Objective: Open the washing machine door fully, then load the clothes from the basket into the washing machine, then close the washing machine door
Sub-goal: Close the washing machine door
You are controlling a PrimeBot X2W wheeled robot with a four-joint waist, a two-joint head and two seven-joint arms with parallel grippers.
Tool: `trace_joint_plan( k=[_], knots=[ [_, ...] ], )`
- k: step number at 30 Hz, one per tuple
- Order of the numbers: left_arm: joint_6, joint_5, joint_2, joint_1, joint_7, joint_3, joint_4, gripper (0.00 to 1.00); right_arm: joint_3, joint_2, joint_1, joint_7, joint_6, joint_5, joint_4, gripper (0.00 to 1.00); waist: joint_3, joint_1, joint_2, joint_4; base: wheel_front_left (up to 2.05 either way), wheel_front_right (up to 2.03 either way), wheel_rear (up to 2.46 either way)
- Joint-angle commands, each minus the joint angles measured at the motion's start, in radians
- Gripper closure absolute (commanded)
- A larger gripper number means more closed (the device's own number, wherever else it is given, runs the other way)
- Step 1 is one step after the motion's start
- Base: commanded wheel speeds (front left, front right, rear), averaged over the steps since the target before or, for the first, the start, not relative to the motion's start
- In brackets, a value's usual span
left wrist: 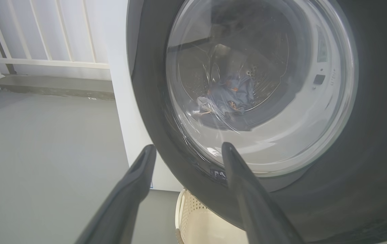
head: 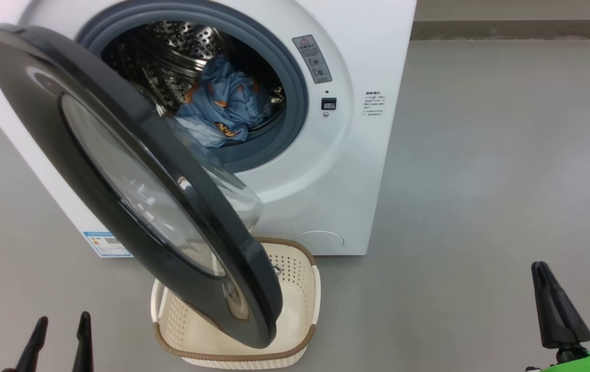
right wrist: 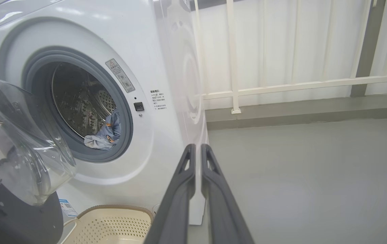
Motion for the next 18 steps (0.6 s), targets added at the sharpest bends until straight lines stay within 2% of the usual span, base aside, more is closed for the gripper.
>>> trace_joint_plan(
  k=[1, 9, 18],
  knots=[
    [0.001, 0.007, 0.015, -0.019, -0.007, 0.033, -0.029, 0.00, 0.029, -0.025, -0.043, -0.005, 0.006, 0.005, -0.032, 1.00, -0.002, 0.0000, 0.0000, 0.007, 0.00, 0.00, 0.00],
    [0.001, 0.014, 0.000, -0.019, -0.007, 0.046, -0.054, 0.00, 0.090, -0.030, -0.094, -0.005, 0.006, -0.002, -0.108, 1.00, -0.012, 0.0000, 0.0000, 0.049, 0.00, 0.00, 0.00],
    [0.001, 0.024, -0.016, -0.012, -0.007, 0.054, -0.074, 0.00, 0.249, -0.034, -0.193, -0.005, 0.006, -0.019, -0.215, 1.00, -0.026, 0.0000, 0.0000, 0.108, 0.00, 0.00, 0.00]
  ],
)
